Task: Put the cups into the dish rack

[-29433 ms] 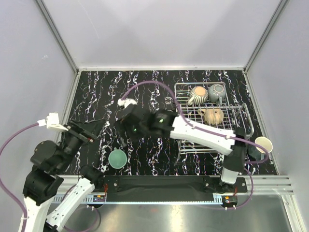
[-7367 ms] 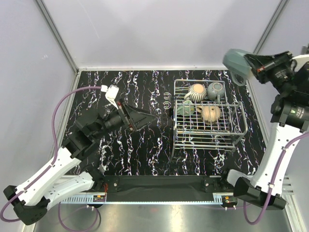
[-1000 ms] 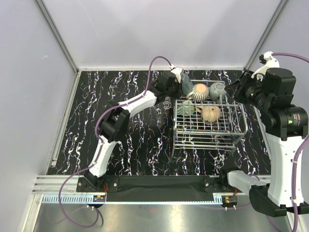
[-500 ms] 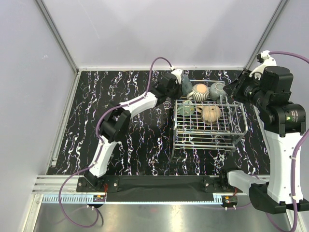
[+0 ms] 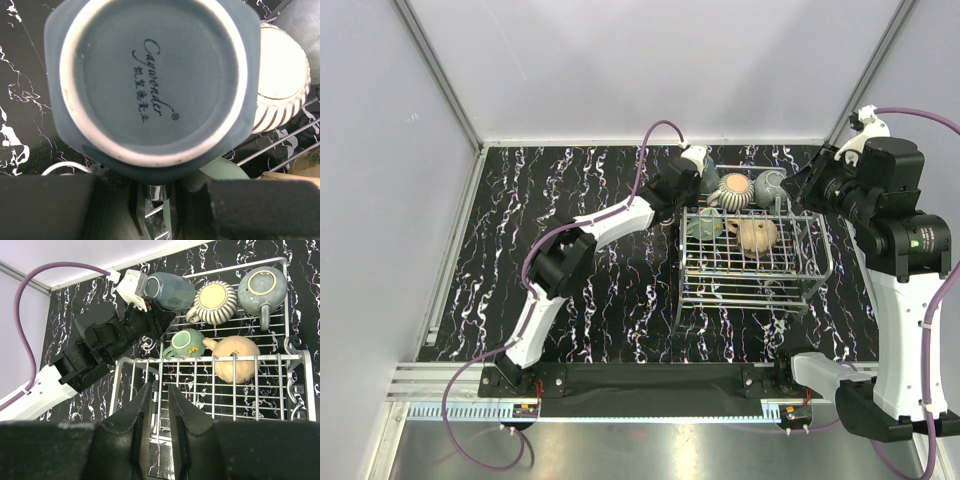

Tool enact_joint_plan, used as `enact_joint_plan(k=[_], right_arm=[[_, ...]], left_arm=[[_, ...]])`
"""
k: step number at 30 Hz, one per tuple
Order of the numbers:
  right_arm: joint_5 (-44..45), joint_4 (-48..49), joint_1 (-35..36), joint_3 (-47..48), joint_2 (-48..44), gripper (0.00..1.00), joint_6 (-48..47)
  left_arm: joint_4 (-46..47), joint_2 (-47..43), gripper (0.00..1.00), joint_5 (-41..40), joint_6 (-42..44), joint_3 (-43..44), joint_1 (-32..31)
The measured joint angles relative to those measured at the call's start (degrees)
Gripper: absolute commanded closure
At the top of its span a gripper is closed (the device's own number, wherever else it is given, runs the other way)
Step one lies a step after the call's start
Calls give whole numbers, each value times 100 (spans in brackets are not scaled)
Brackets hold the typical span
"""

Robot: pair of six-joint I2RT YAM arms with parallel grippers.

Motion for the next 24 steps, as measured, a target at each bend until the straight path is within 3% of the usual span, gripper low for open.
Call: enact_joint_plan(k=[24], right_arm=[[-107,114,0,-267,-59,76,105]], left_arm=[[-463,358,100,284,-258,516,-120]])
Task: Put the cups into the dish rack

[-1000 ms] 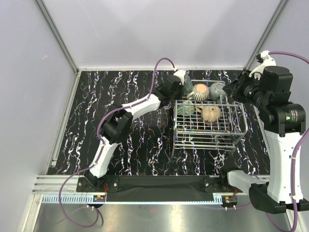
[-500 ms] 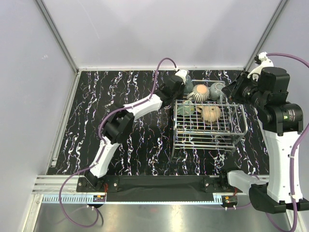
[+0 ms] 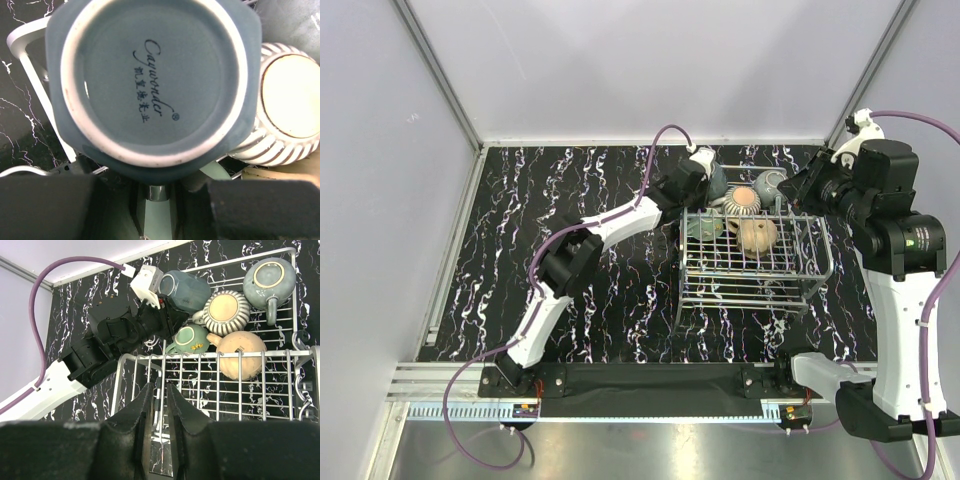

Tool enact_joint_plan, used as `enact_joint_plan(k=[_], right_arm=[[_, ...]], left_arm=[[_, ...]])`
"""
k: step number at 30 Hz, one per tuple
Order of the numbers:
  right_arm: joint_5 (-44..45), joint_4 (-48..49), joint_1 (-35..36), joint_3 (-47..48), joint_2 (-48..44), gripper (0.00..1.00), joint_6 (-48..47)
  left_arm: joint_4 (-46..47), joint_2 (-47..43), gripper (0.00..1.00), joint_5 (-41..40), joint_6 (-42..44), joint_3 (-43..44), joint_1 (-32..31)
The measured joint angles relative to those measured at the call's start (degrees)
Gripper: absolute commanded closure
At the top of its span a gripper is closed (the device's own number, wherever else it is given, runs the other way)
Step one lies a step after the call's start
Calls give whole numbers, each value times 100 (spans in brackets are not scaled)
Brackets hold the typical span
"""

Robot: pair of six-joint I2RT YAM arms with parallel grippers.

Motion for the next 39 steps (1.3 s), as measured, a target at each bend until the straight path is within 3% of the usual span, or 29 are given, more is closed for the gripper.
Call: enact_joint_plan(k=[12,15,25,39], right_arm=[[-2,0,0,-79,-11,76,28],[-33,0,0,-103,-11,76,46],[-105,15,0,-146,-4,76,63],[-140,39,0,-155,7,76,63]], left_arm=[[-258,0,98,33,15,0,2],[-326,2,83,17,31,-2,4],[-334,81,75,48,109,-2,85],[-138,96,41,146,118,13,177]])
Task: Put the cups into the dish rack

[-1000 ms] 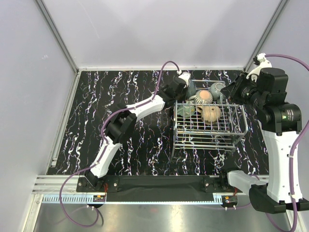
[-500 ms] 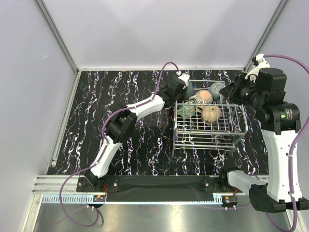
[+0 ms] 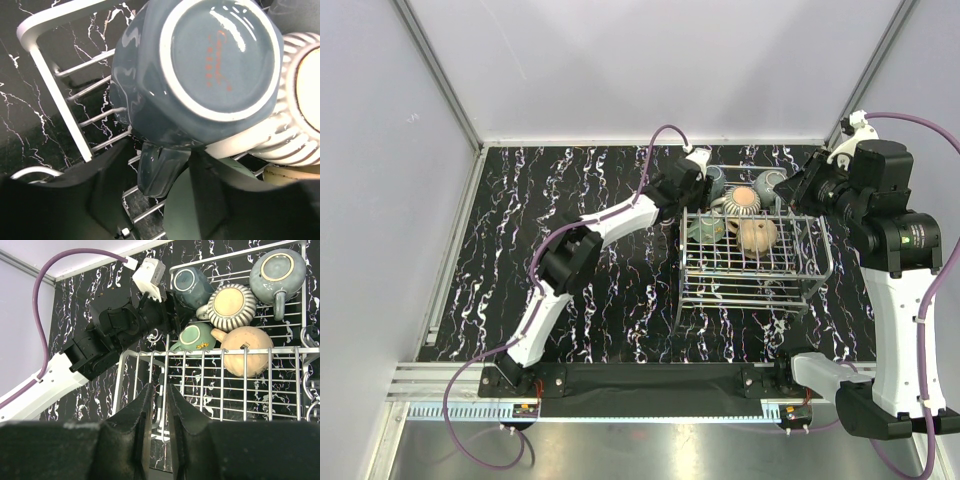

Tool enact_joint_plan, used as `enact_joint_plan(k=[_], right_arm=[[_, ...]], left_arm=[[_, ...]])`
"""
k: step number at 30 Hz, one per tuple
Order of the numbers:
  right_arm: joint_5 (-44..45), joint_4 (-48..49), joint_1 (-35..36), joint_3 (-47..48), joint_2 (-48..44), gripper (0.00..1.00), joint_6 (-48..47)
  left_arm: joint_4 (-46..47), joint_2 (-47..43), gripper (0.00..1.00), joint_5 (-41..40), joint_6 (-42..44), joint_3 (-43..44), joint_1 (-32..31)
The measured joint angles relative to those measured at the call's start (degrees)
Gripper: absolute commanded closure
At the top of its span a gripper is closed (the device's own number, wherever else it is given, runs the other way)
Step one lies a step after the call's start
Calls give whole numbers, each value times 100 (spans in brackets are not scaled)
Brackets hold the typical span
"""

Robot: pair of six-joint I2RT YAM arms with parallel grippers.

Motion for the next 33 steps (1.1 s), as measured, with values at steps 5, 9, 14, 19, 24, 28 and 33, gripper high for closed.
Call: enact_joint_plan(k=[5,9,14,19,24,28,33], right_arm=[[-4,-2,0,0,0,76,0],[-2,-11,0,22,0,75,0],[-4,-52,0,61,-4,74,0],[-2,-68,0,61,-4,74,2],[2,-96,0,61,-4,73,0],[0,-92,0,44,-20,71,0],[-55,-50,0,-260,-190,61,4]], left_arm=[[105,-2,31,55,-24,4,-7],[170,-39,27,74,-13,-7,13],[192,-284,26,81,11,-142,17],[251,-654,26,50,52,-413,149],[262,-1104,26,-48,55,-839,396],[136,-1698,25,-164,7,-1370,627],[-31,-3042,23,-367,-212,-2321,960]])
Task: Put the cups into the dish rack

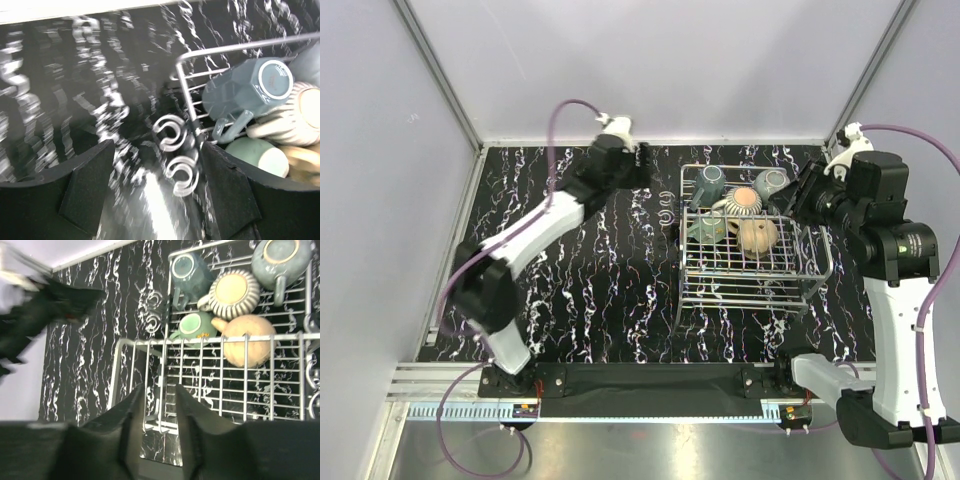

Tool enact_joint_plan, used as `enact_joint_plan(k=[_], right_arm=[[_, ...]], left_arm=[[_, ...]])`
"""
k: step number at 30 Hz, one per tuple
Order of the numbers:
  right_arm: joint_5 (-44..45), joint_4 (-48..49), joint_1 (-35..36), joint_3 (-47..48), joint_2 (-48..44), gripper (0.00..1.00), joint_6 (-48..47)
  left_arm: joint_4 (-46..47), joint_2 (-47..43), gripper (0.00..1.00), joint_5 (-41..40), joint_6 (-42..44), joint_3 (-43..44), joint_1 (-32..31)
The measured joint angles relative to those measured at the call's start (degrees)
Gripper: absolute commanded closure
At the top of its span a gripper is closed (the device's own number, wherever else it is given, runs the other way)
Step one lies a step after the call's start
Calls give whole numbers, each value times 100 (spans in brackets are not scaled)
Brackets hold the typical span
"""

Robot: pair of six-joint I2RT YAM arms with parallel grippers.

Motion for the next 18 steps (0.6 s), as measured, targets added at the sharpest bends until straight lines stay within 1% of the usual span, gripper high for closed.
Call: enact_joint_plan(k=[2,3,5,6,7,11,16,18], right_arm=[[-79,37,0,-258,-136,52,4],[-107,55,0,-415,-223,42,11],[-127,52,0,-673,-372,27,57],[-136,70,0,-804,-461,4,70],[-142,81,0,-933,-549,0,116],[-120,140,0,-1298,-870,0,136],[-103,153,0,-1932,-1281,0,223],[-101,177,0,-2212,-1469,0,249]], left_arm=[[-31,-702,23,-17,-197,-420,142],[-66,-1139,22,-20,-306,-684,208],[-24,-2020,21,-24,-522,-1217,330],[-31,-2492,19,2,-660,-1523,350],[-13,-2949,17,46,-793,-1827,348],[138,-4623,12,492,-1478,-3088,299],[214,-5939,6,1093,-2347,-4323,293],[168,-6417,5,1318,-2647,-4690,291]])
